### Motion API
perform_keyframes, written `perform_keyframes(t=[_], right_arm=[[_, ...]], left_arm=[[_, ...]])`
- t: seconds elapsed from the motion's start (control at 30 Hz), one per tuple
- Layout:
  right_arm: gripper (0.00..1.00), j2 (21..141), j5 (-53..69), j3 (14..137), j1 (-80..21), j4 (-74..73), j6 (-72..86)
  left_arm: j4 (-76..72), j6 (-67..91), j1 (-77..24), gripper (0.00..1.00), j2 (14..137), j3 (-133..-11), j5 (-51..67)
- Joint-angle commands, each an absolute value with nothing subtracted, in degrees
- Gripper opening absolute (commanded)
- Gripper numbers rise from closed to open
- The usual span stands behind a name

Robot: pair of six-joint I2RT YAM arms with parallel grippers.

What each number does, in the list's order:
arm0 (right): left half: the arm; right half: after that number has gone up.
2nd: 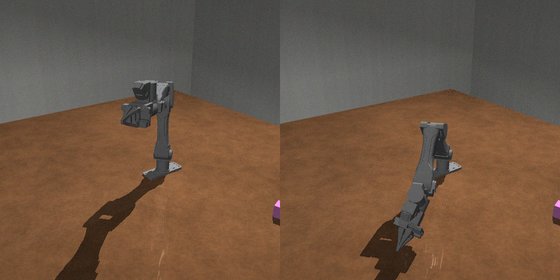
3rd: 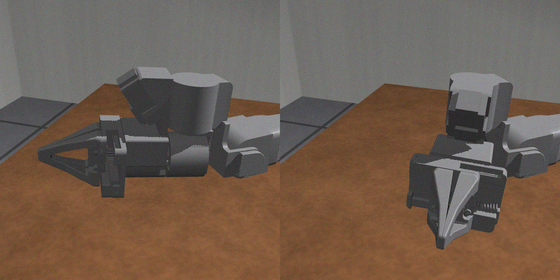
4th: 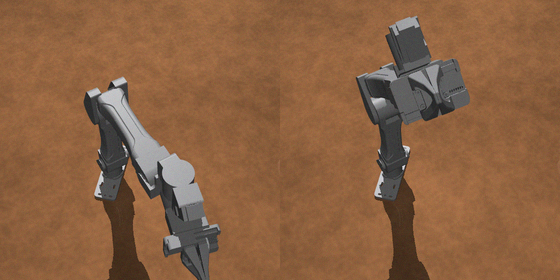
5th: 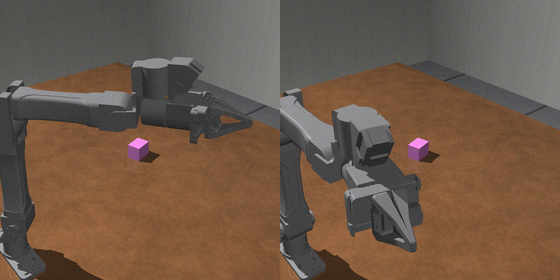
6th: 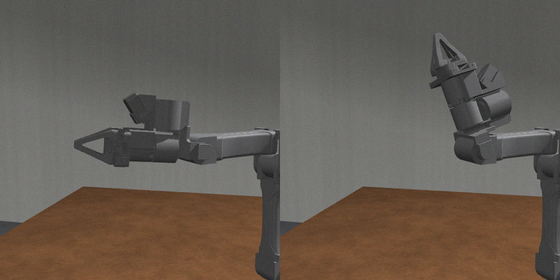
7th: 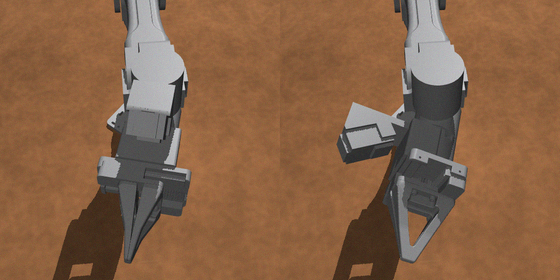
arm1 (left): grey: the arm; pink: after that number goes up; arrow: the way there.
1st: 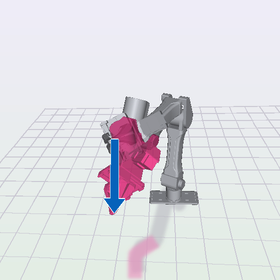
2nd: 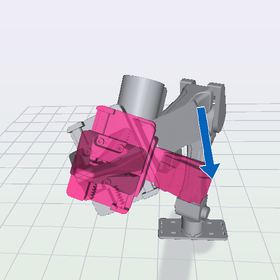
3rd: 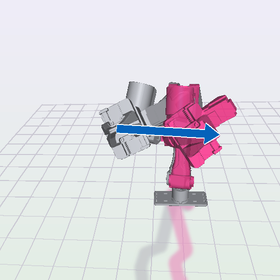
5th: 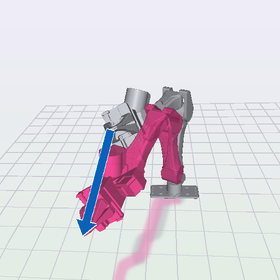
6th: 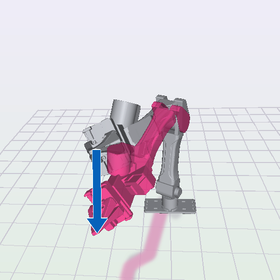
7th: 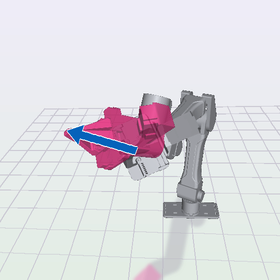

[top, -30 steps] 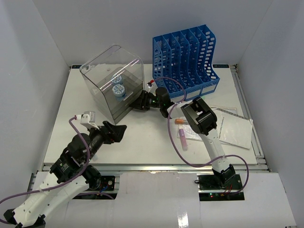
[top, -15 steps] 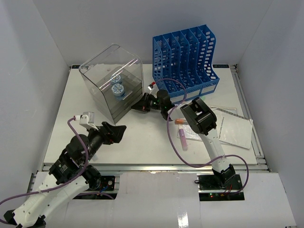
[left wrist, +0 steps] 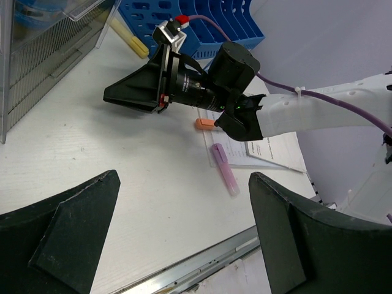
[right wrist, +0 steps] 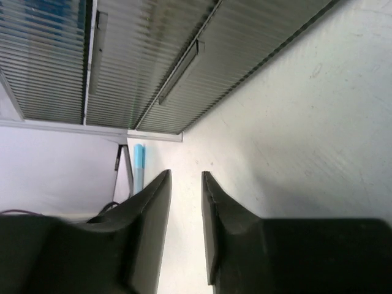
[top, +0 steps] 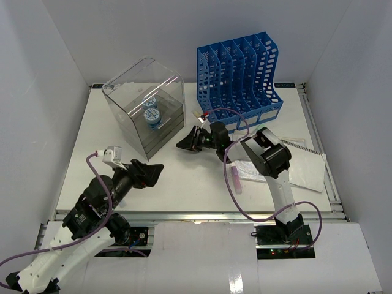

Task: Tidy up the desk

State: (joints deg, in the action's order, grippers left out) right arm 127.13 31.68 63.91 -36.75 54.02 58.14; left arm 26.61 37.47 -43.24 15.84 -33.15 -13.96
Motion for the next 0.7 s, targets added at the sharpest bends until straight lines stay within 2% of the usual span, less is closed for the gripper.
perform_keyframes(t=[0.0,0.07,0.27,0.47,0.67], right_arm=[[0.47,125.9,31.4,66.7,-36.5,57.1,56.5],[0.52,126.3,30.4,68.4,-36.5,55.6,55.4],[0.59,128.5,27.5,72.5,-36.9,54.2,54.1],[0.59,133.1,27.3,80.2,-37.2,51.5,56.0],[0.54,134.6,26.1,80.6,-37.4,51.3,58.9]], left_arm=[[26.7,38.9,-43.2,0.98,14.4,-32.5,-13.9],[26.9,39.5,-43.2,0.98,13.9,-32.2,-14.8],[25.8,40.9,-43.2,0.98,13.2,-31.1,-17.3],[24.9,40.5,-43.2,0.98,15.1,-31.7,-18.5],[24.5,40.5,-43.2,0.98,15.8,-32.2,-18.7]])
